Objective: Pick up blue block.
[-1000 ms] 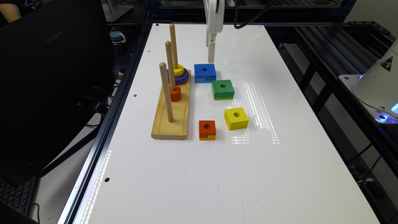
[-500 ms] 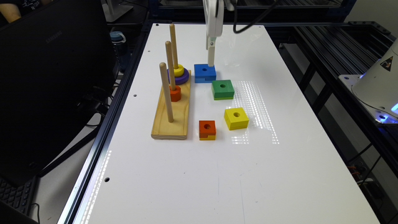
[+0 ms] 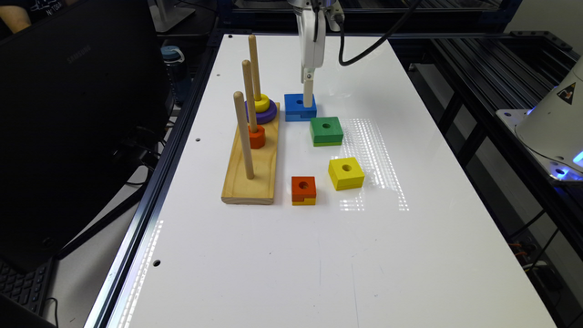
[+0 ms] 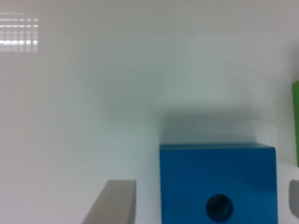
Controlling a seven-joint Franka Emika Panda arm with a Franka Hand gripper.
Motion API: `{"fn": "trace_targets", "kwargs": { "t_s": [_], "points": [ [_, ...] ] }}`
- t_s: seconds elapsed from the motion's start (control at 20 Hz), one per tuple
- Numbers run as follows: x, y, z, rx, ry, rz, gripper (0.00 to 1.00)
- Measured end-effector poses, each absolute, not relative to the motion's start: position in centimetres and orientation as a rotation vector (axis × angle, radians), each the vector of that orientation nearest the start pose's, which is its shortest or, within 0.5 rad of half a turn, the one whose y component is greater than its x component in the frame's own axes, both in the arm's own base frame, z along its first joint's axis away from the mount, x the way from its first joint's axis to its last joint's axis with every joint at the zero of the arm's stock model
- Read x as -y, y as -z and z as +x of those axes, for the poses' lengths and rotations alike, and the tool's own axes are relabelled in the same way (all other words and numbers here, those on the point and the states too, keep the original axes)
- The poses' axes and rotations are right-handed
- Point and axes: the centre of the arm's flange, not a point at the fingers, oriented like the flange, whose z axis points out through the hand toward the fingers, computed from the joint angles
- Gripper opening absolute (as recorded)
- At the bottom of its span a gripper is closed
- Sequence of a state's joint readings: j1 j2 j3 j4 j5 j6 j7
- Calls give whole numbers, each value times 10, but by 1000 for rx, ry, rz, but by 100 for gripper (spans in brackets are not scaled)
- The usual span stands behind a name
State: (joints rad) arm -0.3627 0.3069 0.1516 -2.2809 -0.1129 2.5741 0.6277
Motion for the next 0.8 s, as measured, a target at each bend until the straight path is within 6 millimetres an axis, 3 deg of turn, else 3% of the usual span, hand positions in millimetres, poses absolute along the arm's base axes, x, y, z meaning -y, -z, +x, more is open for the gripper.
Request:
{"fn": "trace_targets", "kwargs": {
  "t_s": [0.8],
  "points": [
    [103,-217,535,-1152,2,-2933,100]
  ]
}}
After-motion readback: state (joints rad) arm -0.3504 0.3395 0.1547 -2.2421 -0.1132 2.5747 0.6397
